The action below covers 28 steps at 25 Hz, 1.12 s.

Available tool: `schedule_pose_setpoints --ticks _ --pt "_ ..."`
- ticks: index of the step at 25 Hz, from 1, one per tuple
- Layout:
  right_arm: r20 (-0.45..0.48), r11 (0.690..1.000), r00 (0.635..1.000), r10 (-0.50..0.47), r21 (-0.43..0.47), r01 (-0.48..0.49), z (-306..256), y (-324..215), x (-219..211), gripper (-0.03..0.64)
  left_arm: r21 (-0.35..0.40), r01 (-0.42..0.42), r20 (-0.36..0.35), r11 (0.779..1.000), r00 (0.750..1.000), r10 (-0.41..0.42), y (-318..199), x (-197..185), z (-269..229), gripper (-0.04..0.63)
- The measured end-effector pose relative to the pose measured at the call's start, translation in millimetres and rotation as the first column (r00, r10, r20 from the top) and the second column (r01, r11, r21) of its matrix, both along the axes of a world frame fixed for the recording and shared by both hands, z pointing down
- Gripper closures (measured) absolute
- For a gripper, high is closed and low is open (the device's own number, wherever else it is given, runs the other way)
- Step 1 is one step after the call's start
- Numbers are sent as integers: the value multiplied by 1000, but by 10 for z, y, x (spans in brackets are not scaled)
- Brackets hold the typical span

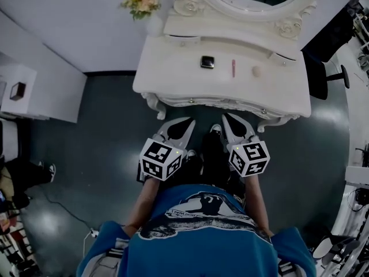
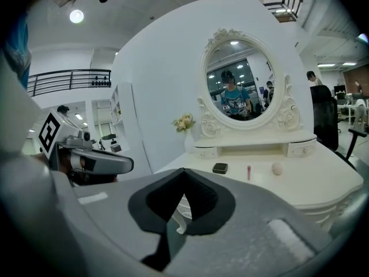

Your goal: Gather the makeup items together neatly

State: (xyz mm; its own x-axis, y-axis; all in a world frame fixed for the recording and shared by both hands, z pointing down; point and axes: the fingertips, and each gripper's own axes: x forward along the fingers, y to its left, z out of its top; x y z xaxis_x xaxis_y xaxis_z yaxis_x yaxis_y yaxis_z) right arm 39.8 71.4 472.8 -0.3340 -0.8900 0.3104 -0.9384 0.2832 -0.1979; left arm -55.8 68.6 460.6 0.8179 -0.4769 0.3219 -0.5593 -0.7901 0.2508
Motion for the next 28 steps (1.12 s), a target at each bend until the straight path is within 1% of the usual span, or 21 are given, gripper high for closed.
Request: schedule_pose_setpoints --ticks 2,7,9,17,23,28 --pt "20 1000 1000 6 4 -6 -30 39 23 614 2 -2 -1 1000 1000 2 20 10 2 583" --pt "113 1000 993 18 -12 -17 -79 95 107 615 9 -3 -3 1000 1000 3 68 24 -9 583" --pt "126 1000 992 21 -13 -20 -85 114 145 615 11 -4 -7 1000 1000 4 99 29 -10 583" --pt "105 1000 994 7 -11 -5 -105 179 173 615 18 -18 -2 1000 1000 18 195 52 -3 583" --pt "60 1000 998 -11 -14 12 -75 211 177 615 22 -26 -6 999 1000 26 254 127 -4 583" --pt "14 1000 1000 -22 -8 22 -67 191 188 615 30 -48 -9 998 999 48 285 216 -2 583"
